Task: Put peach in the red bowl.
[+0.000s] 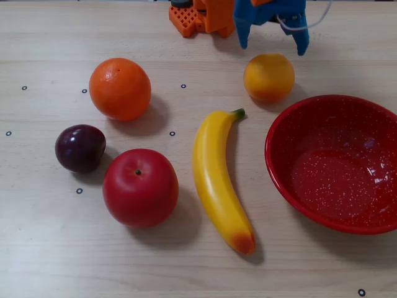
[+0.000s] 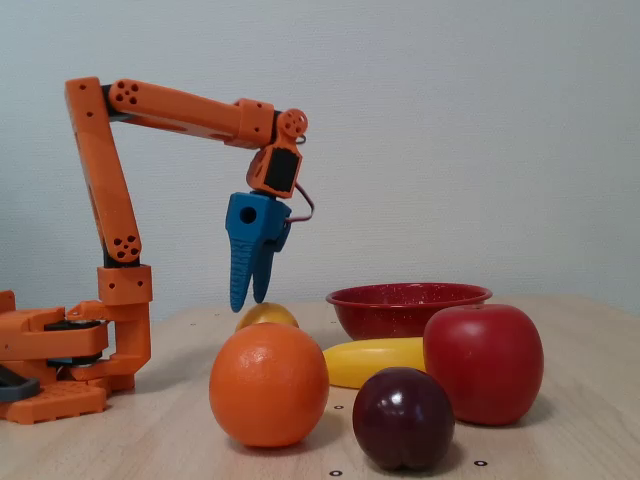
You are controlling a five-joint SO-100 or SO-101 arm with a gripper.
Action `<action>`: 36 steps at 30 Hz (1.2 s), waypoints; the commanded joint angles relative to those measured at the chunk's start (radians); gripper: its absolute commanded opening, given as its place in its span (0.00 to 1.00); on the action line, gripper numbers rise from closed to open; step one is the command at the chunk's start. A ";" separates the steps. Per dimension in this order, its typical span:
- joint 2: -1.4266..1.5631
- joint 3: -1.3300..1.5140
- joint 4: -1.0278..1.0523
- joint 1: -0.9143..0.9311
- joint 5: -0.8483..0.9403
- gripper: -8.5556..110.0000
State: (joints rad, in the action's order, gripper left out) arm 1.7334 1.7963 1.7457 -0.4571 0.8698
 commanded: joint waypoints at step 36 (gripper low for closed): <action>-0.285 -0.233 0.006 -0.002 0.075 0.41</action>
State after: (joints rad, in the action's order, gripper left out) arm 1.4266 1.6674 1.7426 -0.4556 0.9004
